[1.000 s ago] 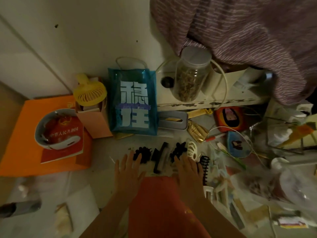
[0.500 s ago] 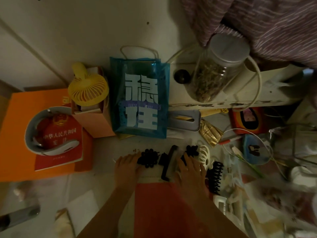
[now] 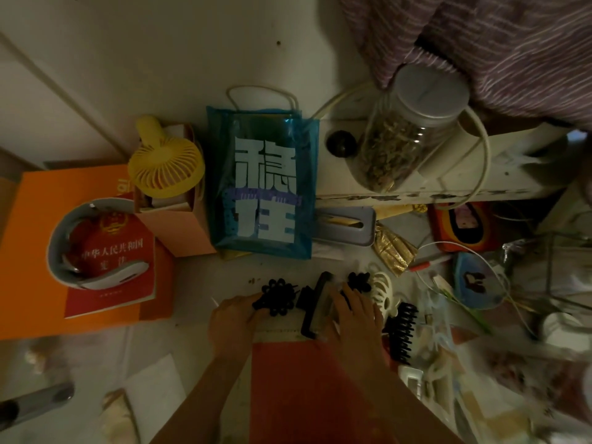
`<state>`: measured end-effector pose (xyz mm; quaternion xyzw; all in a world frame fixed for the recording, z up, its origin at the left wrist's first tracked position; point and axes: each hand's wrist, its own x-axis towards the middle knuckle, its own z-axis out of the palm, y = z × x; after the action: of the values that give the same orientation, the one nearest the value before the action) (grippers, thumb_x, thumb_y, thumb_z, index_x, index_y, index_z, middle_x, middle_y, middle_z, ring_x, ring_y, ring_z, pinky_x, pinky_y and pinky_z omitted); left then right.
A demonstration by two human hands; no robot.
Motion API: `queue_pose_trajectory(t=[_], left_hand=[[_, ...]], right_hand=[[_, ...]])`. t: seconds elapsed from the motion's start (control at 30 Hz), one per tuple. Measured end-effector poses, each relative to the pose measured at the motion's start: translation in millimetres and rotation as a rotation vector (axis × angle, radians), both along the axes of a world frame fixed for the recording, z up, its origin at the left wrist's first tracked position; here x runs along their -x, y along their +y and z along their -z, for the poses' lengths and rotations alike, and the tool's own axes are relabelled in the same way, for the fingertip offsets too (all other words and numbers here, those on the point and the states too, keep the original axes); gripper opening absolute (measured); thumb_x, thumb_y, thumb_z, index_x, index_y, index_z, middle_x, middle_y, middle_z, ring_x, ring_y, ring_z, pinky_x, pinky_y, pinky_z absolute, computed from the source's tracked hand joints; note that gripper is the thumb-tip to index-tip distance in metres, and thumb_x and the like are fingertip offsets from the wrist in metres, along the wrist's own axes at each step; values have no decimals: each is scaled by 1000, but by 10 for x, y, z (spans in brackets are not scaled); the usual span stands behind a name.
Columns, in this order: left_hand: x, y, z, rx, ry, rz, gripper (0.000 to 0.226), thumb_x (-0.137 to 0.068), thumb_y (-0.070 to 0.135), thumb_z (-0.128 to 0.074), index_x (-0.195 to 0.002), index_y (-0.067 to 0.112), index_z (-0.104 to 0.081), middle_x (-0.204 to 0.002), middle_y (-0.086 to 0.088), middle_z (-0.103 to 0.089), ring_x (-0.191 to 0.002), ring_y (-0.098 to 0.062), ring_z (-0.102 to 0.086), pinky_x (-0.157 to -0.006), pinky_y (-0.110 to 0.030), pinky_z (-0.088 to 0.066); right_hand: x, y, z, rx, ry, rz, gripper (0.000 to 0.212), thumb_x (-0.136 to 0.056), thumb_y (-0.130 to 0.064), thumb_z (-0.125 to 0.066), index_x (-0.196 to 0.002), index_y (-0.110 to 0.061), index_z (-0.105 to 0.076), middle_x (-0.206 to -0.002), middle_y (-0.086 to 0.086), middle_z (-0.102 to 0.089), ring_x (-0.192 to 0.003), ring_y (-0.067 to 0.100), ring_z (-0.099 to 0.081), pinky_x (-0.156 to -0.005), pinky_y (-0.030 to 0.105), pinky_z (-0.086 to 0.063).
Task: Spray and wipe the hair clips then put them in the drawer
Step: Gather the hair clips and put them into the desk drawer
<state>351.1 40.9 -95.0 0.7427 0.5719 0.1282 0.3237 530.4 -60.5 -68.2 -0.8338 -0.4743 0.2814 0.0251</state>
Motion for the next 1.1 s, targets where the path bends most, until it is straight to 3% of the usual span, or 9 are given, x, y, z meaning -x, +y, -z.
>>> queue_pose_trajectory(t=[0.1,0.2,0.33,0.43,0.5,0.57,0.8,1.0,1.1], left_hand=[[31,-44,-144,-57,-48,-7,22,-75,13,-79,-98,15,-76,-83,-7,-72,-73,-21,-65,-65,-29,-50],[52,-99,-296,-70,-101,-18,22,-76,15,-79,-97,16,-76,-89,-2,-72,-78,-17,-64,-69,-27,-48],[36,-226,-513,-123,-164,-21,20,-74,17,-79,-94,21,-77,-90,12,-70,-80,-6,-61,-75,-7,-40],[-7,-358,-671,-52,-246,-60,24,-75,20,-78,-96,32,-73,-96,24,-65,-90,-5,-61,-86,-11,-43],[-29,-434,-720,3,-282,-82,25,-76,21,-77,-100,26,-74,-102,10,-70,-97,-14,-64,-94,-34,-48],[-49,-495,-787,27,-313,-103,25,-76,19,-77,-101,22,-75,-104,3,-72,-101,-19,-64,-100,-45,-44],[-119,-681,-1088,-27,-390,-31,42,-68,11,-84,-86,44,-64,-91,18,-68,-87,-3,-64,-84,-20,-47],[-144,-692,-1216,420,-528,-137,39,-76,7,-77,-103,31,-64,-111,6,-66,-101,-15,-63,-99,-40,-47],[-64,-593,-1361,536,-409,217,39,-89,33,-66,-123,37,-48,-129,19,-51,-114,7,-51,-101,-19,-42]], right_hand=[[25,-12,-83,-92,110,33,58,-100,-40,-38,-151,-29,-13,-159,-6,-11,-146,15,-4,-117,35,1],[67,8,-198,-237,299,143,60,-96,-37,-51,-149,-24,-25,-152,1,-32,-138,20,-29,-115,40,-23],[112,49,-358,-329,587,296,57,-91,-30,-62,-142,-23,-37,-131,-7,-47,-113,3,-48,-87,5,-41],[125,58,-478,-375,786,427,52,-88,-27,-67,-136,-23,-46,-117,-7,-55,-94,-6,-54,-70,3,-46],[135,40,-556,-417,809,439,39,-88,-22,-67,-125,-23,-54,-108,-7,-60,-89,-6,-59,-71,7,-48],[146,5,-638,-477,781,427,25,-88,-18,-67,-111,-26,-59,-103,-8,-64,-86,-7,-62,-73,10,-49],[101,-195,-811,-494,747,427,20,-90,-14,-64,-110,-14,-65,-103,0,-68,-95,10,-64,-88,27,-53],[5,-283,-859,-499,773,420,15,-89,-15,-66,-103,-16,-67,-90,-3,-68,-80,2,-63,-73,13,-50],[-22,-282,-865,-474,813,431,14,-88,-16,-67,-102,-18,-66,-86,-5,-65,-78,2,-61,-72,14,-50]])
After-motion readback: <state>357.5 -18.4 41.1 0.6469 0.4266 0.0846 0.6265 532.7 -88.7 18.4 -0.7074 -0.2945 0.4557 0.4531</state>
